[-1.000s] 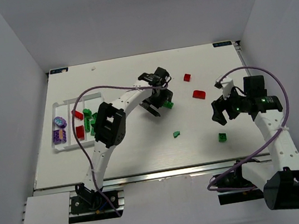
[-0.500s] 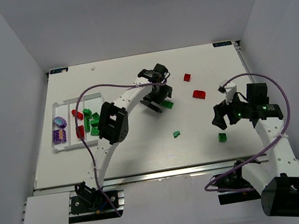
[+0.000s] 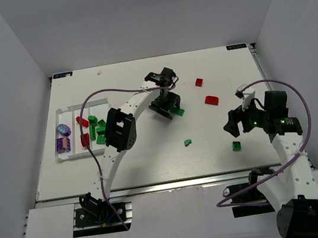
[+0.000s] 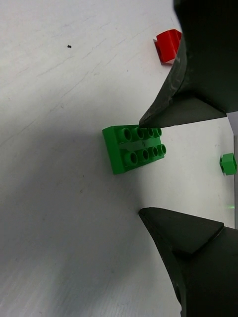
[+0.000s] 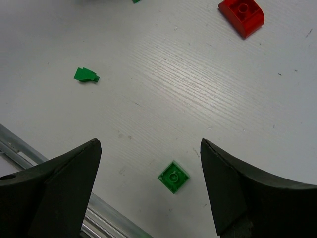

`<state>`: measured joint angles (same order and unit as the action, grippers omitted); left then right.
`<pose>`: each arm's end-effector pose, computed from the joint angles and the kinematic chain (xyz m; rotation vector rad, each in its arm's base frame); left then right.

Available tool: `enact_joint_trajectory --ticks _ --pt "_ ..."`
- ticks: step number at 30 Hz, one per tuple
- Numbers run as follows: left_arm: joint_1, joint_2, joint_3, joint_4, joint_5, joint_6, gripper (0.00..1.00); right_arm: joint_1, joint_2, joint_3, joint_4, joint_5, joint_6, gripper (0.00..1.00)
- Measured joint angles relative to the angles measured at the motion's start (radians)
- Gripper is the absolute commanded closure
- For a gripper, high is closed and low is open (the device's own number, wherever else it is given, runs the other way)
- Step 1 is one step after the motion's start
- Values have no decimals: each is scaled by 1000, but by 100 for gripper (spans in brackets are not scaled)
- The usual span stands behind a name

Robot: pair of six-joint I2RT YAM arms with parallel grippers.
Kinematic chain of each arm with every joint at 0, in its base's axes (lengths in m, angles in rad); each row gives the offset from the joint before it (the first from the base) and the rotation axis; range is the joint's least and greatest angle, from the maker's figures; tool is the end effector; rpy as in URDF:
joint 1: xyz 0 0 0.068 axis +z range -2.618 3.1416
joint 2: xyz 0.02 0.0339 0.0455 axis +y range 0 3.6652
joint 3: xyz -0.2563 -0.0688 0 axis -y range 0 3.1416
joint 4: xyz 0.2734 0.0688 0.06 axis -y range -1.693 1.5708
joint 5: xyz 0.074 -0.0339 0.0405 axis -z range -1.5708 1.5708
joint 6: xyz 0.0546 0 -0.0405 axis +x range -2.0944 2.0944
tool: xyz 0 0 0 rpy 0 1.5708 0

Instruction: Sort the legos into containers by color

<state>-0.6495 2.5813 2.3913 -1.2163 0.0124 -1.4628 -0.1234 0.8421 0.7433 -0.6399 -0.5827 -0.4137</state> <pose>0.4280 -0.3259 0.1301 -1.2100 2.8137 -0.2291 0.2178 0.0033 0.2569 -0.5993 2.1087 0.3736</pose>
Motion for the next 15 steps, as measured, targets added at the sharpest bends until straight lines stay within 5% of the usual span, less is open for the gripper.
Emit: enact_joint_trajectory --ticks 8,15 --pt "0 -7 -17 -26 -1 45 32 0 -11 -6 15 -21 26 15" --pt "0 -126 -217 5 -38 98 31 0 -11 -6 15 -31 25 15"
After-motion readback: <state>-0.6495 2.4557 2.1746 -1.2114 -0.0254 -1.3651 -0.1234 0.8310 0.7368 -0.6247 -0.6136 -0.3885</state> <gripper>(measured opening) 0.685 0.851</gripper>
